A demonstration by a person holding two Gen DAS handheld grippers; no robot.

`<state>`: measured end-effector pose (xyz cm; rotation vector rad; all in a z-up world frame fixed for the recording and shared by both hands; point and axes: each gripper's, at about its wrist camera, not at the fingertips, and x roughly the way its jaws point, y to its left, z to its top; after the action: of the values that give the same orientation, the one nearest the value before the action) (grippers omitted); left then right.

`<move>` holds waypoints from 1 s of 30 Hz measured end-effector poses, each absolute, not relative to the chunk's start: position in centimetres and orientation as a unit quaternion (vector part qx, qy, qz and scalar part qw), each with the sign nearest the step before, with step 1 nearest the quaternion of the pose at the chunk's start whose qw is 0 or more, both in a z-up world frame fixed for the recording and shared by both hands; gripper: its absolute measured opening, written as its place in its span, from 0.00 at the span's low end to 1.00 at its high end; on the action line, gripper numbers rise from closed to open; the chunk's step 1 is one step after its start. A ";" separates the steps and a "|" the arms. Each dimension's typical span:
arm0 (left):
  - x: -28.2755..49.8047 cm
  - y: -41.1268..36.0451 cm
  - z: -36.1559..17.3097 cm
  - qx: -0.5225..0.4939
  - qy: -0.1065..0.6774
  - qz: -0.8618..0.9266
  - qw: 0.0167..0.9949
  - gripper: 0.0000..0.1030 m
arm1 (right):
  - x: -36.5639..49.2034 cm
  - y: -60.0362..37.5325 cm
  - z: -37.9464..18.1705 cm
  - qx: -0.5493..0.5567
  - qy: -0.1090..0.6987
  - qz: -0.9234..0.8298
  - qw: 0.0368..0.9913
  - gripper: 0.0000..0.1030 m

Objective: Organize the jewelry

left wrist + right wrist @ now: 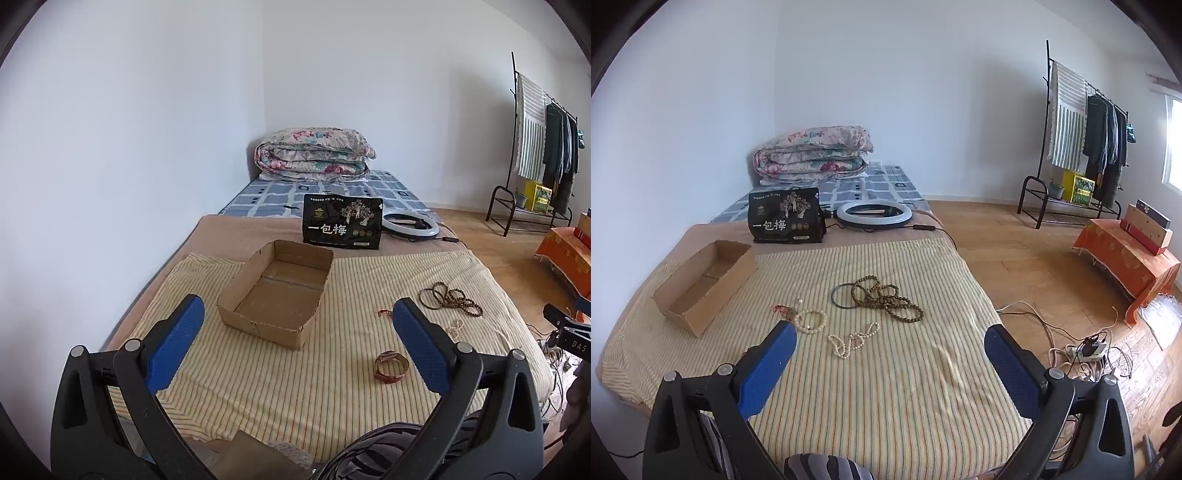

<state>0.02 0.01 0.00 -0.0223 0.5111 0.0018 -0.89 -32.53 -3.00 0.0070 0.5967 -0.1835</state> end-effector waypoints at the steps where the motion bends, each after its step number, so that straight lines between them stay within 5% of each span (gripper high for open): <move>1: 0.0 0.0 0.0 -0.011 0.252 -0.001 0.968 1.00 | -0.9 -32.5 -3.0 0.004 0.294 -0.090 0.952 1.00; 30: -0.2 0.2 1.4 -0.011 0.233 0.003 0.972 1.00 | -0.8 -32.8 -3.0 0.015 0.295 -0.093 0.951 1.00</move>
<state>-0.16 0.22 1.41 -0.0217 0.4709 0.0052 -0.82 -32.79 -3.03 0.0296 0.6006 -0.1887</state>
